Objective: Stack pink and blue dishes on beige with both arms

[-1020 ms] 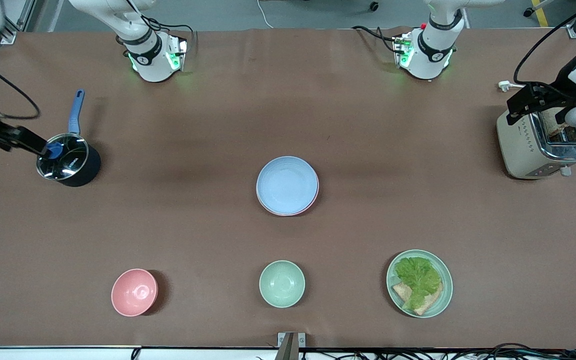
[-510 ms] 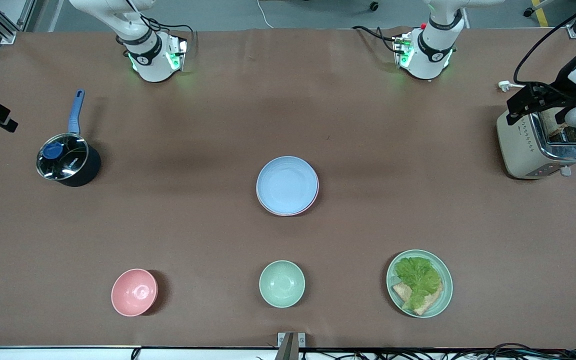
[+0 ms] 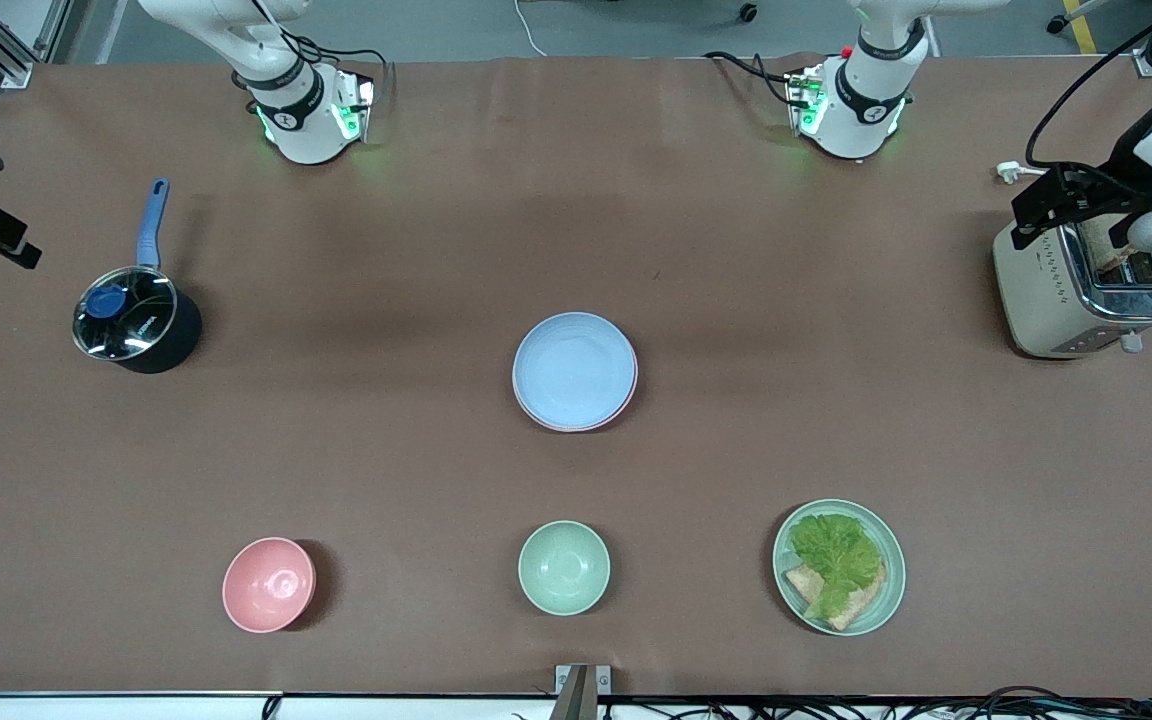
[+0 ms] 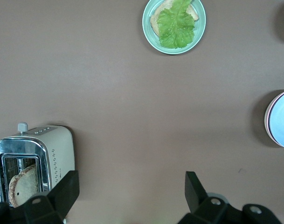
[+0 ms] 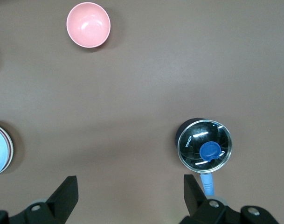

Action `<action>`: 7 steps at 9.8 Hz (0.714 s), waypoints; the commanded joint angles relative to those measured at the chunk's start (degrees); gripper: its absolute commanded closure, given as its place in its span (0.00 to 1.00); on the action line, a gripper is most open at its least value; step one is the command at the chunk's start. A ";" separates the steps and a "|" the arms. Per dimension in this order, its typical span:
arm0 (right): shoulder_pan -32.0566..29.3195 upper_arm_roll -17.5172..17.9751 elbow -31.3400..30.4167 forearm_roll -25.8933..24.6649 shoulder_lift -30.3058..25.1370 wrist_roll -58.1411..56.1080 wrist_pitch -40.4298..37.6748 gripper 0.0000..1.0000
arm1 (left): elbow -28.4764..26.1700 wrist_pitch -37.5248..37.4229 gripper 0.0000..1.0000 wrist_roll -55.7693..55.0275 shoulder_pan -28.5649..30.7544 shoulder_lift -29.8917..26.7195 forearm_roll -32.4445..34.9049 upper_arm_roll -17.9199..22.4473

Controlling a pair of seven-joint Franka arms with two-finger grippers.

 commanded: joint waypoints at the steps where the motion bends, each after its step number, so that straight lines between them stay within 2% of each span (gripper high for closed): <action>1: -0.41 0.35 2.15 -2.20 0.56 -1.30 -2.32 0.00 | 2.11 0.01 0.00 0.05 -0.14 2.15 -0.27 0.47; 7: -0.33 0.35 2.15 -1.68 0.56 -0.86 -2.33 0.00 | 2.30 -2.36 0.00 0.14 -0.40 2.33 -0.27 0.47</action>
